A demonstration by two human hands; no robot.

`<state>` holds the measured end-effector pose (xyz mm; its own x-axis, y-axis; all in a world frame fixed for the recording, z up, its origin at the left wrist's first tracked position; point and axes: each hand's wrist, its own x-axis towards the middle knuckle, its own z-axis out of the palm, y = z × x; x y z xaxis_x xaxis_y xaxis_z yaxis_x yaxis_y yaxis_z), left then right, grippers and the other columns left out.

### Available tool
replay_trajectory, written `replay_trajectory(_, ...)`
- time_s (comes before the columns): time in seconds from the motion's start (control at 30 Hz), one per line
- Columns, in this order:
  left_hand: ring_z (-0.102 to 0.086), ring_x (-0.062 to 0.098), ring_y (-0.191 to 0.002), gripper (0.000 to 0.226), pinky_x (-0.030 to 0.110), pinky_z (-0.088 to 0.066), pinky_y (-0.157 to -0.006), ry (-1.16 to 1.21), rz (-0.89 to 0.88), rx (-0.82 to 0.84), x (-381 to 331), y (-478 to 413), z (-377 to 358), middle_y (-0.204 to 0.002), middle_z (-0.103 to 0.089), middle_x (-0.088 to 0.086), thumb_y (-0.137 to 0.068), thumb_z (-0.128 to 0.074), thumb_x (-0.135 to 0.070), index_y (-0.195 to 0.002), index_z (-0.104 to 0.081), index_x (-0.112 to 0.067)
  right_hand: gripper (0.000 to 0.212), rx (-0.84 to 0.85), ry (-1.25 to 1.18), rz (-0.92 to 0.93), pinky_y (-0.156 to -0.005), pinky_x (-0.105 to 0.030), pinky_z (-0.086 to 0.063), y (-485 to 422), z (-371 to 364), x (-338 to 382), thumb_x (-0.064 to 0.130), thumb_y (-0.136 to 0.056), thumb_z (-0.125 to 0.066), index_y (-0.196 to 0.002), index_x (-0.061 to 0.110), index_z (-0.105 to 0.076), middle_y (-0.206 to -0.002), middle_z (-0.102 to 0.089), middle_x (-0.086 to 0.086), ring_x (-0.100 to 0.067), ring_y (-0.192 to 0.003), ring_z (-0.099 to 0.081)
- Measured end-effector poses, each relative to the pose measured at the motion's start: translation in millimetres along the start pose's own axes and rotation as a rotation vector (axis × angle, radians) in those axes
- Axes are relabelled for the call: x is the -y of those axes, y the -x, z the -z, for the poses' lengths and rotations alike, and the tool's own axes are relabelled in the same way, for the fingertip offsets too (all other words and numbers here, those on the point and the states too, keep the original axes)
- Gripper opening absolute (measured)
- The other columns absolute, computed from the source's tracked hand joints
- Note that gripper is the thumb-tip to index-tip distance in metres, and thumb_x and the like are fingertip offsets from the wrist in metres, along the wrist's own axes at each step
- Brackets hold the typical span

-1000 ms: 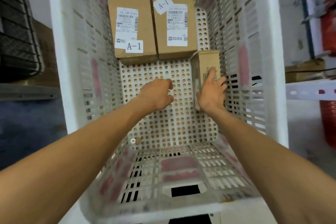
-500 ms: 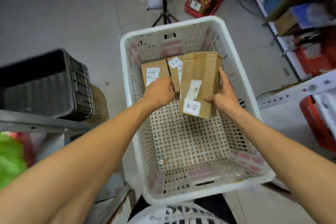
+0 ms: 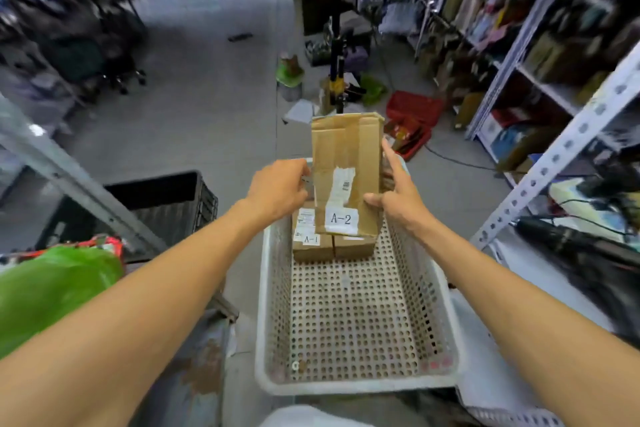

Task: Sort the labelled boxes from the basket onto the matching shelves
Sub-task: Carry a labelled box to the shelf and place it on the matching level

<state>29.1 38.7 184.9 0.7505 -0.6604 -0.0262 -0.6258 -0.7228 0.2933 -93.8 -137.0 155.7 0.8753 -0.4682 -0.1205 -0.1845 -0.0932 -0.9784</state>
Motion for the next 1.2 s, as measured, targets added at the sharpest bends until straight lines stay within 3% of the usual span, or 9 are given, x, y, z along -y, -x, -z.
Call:
replay_trajectory(0.2, -0.061, 0.026, -0.102, 0.035, 0.036, -0.048, -0.080, -0.024, 0.079, 0.000, -5, 70, 20, -0.112, -0.067, 0.001, -0.083, -0.058, -0.018, -0.118, -0.058, -0.021, 0.099, 0.021, 0.052, 0.066, -0.061, -0.005, -0.047, 52, 8, 30, -0.018, -0.081, -0.059, -0.153, 0.035, -0.017, -0.132, -0.044, 0.004, 0.006, -0.096, -0.050)
replay_trajectory(0.37, -0.060, 0.025, -0.103, 0.032, 0.035, -0.048, -0.081, -0.013, 0.073, -0.022, -9, 102, 50, -0.112, -0.066, 0.000, -0.083, -0.063, -0.026, -0.115, -0.059, -0.020, 0.101, -0.016, 0.093, 0.132, -0.072, -0.015, -0.051, 96, 13, 49, -0.015, -0.079, -0.063, -0.152, 0.041, -0.020, -0.132, -0.051, 0.001, -0.005, -0.107, -0.054)
replay_trajectory(0.47, -0.061, 0.023, -0.102, 0.034, 0.033, -0.046, -0.077, -0.008, 0.030, -0.036, -14, 123, 54, -0.113, -0.066, -0.002, -0.084, -0.062, -0.025, -0.117, -0.058, -0.021, 0.099, -0.044, 0.091, 0.146, -0.067, -0.007, -0.047, 133, 11, 59, -0.016, -0.080, -0.060, -0.152, 0.038, -0.020, -0.132, -0.051, -0.001, -0.002, -0.104, -0.052)
replay_trajectory(0.6, -0.063, 0.020, -0.096, 0.027, 0.034, -0.051, -0.079, 0.096, -0.034, -0.072, -22, 154, 51, -0.107, -0.069, -0.004, -0.082, -0.063, -0.022, -0.109, -0.061, -0.022, 0.097, -0.121, 0.068, 0.172, -0.064, -0.003, -0.046, 191, 6, 64, -0.019, -0.082, -0.057, -0.153, 0.033, -0.018, -0.148, -0.040, -0.002, 0.005, -0.100, -0.052)
replay_trajectory(0.73, -0.062, 0.021, -0.099, 0.029, 0.036, -0.052, -0.081, 0.073, -0.131, 0.004, -36, 186, 42, -0.106, -0.069, -0.005, -0.082, -0.065, -0.025, -0.110, -0.060, -0.023, 0.097, -0.226, 0.071, 0.144, -0.067, -0.009, -0.051, 256, 9, 55, -0.016, -0.083, -0.057, -0.153, 0.039, -0.017, -0.150, -0.038, -0.002, -0.010, -0.119, -0.052)
replay_trajectory(0.87, -0.063, 0.022, -0.096, 0.031, 0.038, -0.053, -0.080, 0.069, -0.234, 0.094, -59, 218, 25, -0.104, -0.068, -0.001, -0.079, -0.066, -0.027, -0.109, -0.060, -0.022, 0.094, -0.320, 0.081, 0.102, -0.065, -0.011, -0.051, 331, 18, 42, -0.015, -0.086, -0.056, -0.153, 0.038, -0.016, -0.137, -0.049, -0.004, 0.007, -0.098, -0.058)
replay_trajectory(1.0, -0.063, 0.021, -0.097, 0.031, 0.034, -0.053, -0.080, 0.067, -0.397, 0.178, -107, 244, 13, -0.103, -0.067, -0.002, -0.080, -0.066, -0.028, -0.111, -0.062, -0.021, 0.094, -0.411, 0.130, 0.081, -0.069, -0.010, -0.050, 397, 36, 34, -0.014, -0.086, -0.058, -0.152, 0.040, -0.017, -0.147, -0.041, 0.000, -0.010, -0.118, -0.052)
replay_trajectory(1.1, -0.065, 0.022, -0.098, 0.033, 0.037, -0.054, -0.083, 0.068, -0.516, 0.204, -157, 255, 2, -0.103, -0.069, -0.001, -0.080, -0.069, -0.027, -0.111, -0.064, -0.021, 0.094, -0.517, 0.183, 0.088, -0.075, -0.016, -0.051, 445, 61, 29, -0.013, -0.085, -0.059, -0.151, 0.040, -0.019, -0.134, -0.050, 0.005, -0.004, -0.111, -0.055)
replay_trajectory(1.2, -0.063, 0.022, -0.100, 0.031, 0.036, -0.052, -0.086, 0.043, -0.635, 0.244, -208, 273, -13, -0.102, -0.069, -0.003, -0.080, -0.070, -0.028, -0.110, -0.065, -0.023, 0.093, -0.635, 0.159, 0.078, -0.070, -0.016, -0.054, 497, 87, 22, -0.017, -0.084, -0.057, -0.151, 0.036, -0.020, -0.129, -0.052, 0.009, 0.008, -0.099, -0.059)
